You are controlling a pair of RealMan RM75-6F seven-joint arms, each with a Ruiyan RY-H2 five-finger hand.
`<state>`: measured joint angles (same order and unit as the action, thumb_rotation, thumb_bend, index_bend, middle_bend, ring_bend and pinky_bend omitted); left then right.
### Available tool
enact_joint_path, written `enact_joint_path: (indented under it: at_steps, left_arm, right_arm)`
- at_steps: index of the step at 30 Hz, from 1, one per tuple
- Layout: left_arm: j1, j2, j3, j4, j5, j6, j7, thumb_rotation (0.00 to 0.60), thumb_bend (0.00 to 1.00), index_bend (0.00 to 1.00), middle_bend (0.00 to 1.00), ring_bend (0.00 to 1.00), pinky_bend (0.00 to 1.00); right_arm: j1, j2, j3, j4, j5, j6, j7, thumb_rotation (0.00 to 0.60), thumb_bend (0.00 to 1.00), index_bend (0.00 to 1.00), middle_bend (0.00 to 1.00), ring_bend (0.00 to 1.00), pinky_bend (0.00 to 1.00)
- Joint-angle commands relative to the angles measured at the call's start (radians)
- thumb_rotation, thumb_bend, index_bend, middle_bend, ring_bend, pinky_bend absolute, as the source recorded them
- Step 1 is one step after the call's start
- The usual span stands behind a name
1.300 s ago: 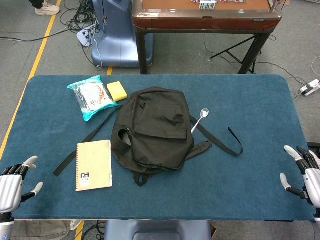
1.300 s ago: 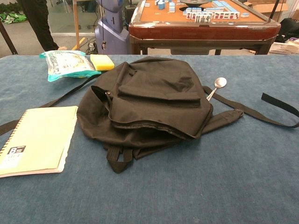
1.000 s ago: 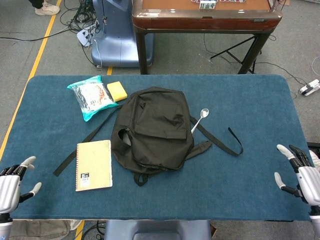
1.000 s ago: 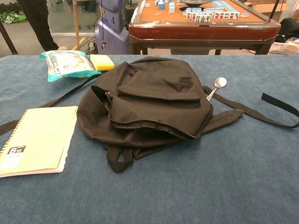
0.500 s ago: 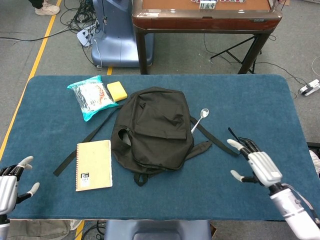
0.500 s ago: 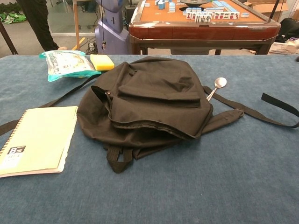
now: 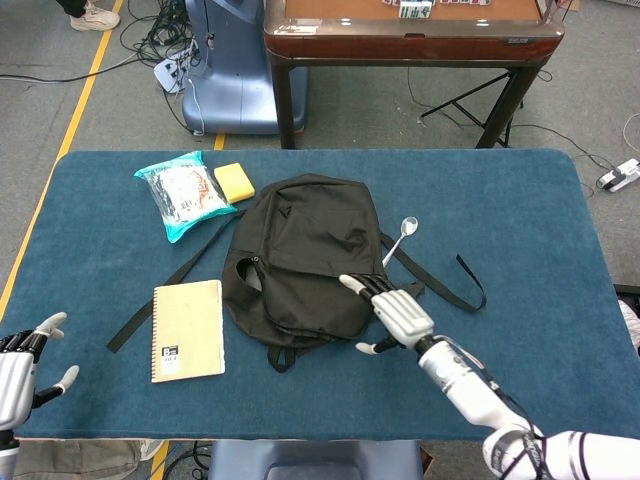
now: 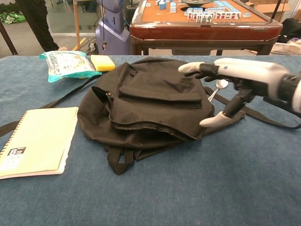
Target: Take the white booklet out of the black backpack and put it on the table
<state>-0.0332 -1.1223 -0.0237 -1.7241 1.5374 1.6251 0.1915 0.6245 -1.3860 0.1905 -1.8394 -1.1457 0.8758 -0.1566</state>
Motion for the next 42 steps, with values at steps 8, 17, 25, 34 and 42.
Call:
enact_joint_path:
  at_steps: [8,17,25,34,42]
  left_arm:
    - [-0.004,-0.001,-0.007,0.003,-0.006,-0.019,0.002,0.600,0.22,0.25,0.40,0.35,0.34]
    - [-0.003,-0.003,-0.010,0.014,-0.012,-0.031,-0.008,0.600,0.22,0.25,0.40,0.35,0.34]
    - [-0.001,-0.002,-0.014,0.019,-0.010,-0.027,-0.018,0.600,0.22,0.25,0.40,0.35,0.34]
    - [-0.015,-0.002,-0.025,0.017,-0.004,-0.042,-0.016,0.600,0.22,0.25,0.40,0.35,0.34]
    - [-0.072,0.005,-0.051,0.015,0.039,-0.079,-0.004,0.600,0.22,0.26,0.40,0.35,0.34]
  right_arm:
    - [0.162,-0.232,0.063,0.138,0.235,0.006,-0.167,0.600,0.10,0.00,0.03,0.00,0.00]
    - [0.245,-0.318,0.085,0.226,0.350,0.020,-0.238,0.600,0.17,0.00,0.03,0.00,0.00]
    - [0.270,-0.342,0.114,0.268,0.388,0.053,-0.232,0.600,0.32,0.04,0.09,0.00,0.00]
    - [0.272,-0.322,0.154,0.286,0.421,0.080,-0.200,0.600,0.43,0.40,0.19,0.05,0.00]
    - [0.284,-0.295,0.176,0.293,0.448,0.092,-0.205,0.600,0.45,0.59,0.26,0.09,0.01]
